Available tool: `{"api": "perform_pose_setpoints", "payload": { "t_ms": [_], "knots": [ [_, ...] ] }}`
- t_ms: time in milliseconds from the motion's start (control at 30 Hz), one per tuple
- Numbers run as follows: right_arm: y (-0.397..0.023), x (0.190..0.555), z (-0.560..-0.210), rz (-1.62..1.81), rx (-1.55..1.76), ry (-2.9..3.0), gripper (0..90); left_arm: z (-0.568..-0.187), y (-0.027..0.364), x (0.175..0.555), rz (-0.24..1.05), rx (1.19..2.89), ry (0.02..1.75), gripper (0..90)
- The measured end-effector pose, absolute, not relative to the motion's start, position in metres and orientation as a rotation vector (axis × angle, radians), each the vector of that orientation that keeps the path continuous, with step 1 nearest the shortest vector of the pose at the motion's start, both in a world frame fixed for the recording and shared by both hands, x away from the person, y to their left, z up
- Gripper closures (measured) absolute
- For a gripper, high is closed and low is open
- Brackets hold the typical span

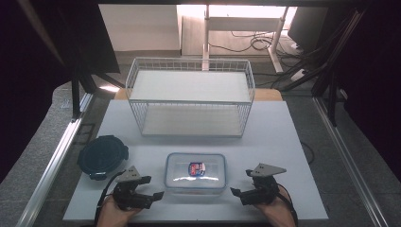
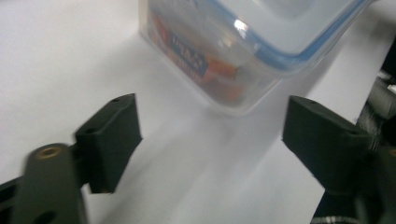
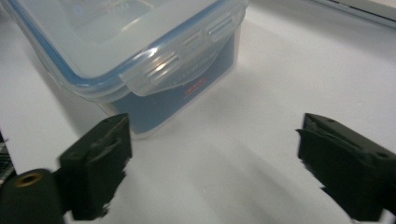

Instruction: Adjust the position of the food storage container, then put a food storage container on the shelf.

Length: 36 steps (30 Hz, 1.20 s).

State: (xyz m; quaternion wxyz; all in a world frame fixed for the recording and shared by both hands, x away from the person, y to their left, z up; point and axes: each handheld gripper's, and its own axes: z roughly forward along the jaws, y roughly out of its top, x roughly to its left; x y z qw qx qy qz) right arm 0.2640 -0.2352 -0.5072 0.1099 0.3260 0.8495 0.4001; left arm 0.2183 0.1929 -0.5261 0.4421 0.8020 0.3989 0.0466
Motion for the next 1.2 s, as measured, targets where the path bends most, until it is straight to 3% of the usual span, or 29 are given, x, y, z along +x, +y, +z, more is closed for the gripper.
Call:
{"api": "perform_pose_setpoints", "payload": {
  "t_ms": [33,367,1200],
  "knots": [
    [-0.236,0.264,-0.507,1.171,0.963,2.499,6.2,-0.526,0.194,0.217,0.138,2.007,0.991,6.4],
    [-0.238,0.265,-0.506,1.200,0.979,2.485,4.9,-0.529,0.193,0.218,0.168,2.009,0.963,1.1],
    [-0.223,0.262,-0.487,1.237,0.994,2.478,1.7,-0.512,0.190,0.231,0.158,1.968,0.961,0.1]
  ]
}}
